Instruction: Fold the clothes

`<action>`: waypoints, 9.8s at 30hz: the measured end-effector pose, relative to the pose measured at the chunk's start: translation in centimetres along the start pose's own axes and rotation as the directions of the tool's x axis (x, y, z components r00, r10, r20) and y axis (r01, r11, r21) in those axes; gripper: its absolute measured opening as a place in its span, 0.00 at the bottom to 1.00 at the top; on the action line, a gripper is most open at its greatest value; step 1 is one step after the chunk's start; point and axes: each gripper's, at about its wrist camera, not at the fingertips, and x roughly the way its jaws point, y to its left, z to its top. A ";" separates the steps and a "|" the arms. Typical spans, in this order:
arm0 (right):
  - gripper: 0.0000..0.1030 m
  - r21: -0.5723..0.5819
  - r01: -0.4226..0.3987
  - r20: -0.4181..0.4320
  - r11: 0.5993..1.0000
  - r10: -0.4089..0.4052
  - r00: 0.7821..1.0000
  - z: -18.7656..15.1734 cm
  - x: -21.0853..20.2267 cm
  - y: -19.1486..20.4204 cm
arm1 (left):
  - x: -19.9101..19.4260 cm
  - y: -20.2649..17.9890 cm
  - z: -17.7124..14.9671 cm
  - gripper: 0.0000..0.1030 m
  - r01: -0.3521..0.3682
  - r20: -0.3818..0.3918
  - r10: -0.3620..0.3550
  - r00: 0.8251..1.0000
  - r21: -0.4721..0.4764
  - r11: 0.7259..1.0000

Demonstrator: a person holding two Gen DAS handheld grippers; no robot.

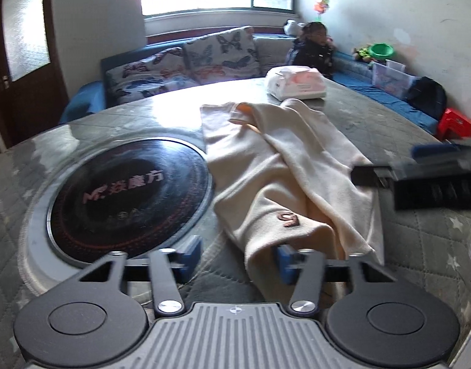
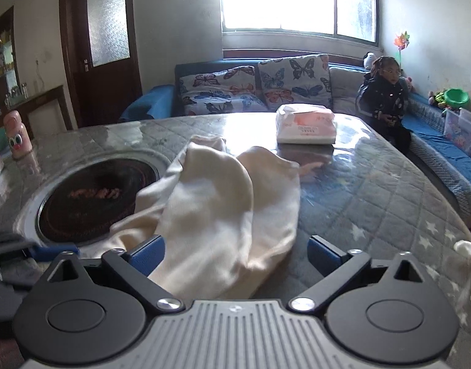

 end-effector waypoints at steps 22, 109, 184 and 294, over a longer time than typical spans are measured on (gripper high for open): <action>0.59 -0.048 -0.073 -0.046 0.996 0.070 0.996 5.8 11.1 1.8 | 0.3 1.3 -0.5 0.09 0.079 -0.006 -0.079 0.997 -0.041 0.996; 0.44 -0.156 0.101 0.008 0.983 -0.101 0.995 -2.1 -2.8 -7.2 | 8.3 5.6 5.3 0.04 -0.093 -0.039 0.092 0.995 -0.040 0.995; 0.04 0.024 -0.274 -0.111 0.961 0.275 0.955 3.5 11.4 -3.5 | 3.6 3.5 2.9 0.06 0.064 0.065 -0.071 0.995 0.110 0.992; 0.54 -0.452 -0.459 -0.228 0.765 0.398 0.888 -6.4 -3.9 7.3 | -4.1 5.3 -6.1 0.51 -0.121 0.123 0.101 0.987 0.168 0.978</action>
